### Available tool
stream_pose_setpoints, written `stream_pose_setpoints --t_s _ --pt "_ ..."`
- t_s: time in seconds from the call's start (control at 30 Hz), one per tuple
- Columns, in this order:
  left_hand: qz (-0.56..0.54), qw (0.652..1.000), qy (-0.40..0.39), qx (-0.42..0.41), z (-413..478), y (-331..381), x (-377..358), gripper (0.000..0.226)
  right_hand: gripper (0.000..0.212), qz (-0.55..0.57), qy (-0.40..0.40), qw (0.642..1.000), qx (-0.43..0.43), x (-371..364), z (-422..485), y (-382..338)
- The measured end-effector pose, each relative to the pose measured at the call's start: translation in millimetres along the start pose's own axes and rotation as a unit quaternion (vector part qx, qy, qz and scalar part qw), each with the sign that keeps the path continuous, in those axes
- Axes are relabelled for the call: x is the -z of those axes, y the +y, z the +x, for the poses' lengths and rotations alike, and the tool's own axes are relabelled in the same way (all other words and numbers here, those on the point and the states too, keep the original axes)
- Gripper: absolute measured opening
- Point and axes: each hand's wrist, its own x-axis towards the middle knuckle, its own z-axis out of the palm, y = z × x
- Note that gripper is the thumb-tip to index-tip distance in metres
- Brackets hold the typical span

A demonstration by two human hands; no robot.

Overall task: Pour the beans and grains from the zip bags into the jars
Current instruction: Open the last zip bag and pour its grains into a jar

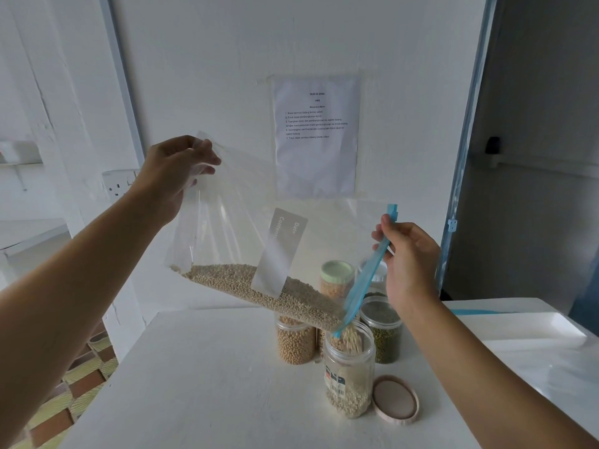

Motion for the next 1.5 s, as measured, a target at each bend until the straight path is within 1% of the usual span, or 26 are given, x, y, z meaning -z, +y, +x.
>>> stream_pose_setpoints --t_s 0.5,1.03,1.5 --pt "0.002 1.0 -0.003 0.001 4.2 -1.7 -0.5 0.017 0.013 -0.013 0.001 1.0 0.006 1.8 1.4 2.9" --pt "-0.001 1.0 -0.003 0.001 6.2 -3.1 0.8 0.016 0.014 0.005 0.002 1.0 -0.001 0.9 2.1 2.4" --pt "0.007 1.0 -0.005 0.002 6.4 -1.7 -1.8 0.016 0.013 0.0 -0.004 1.0 0.005 3.1 0.9 1.9"
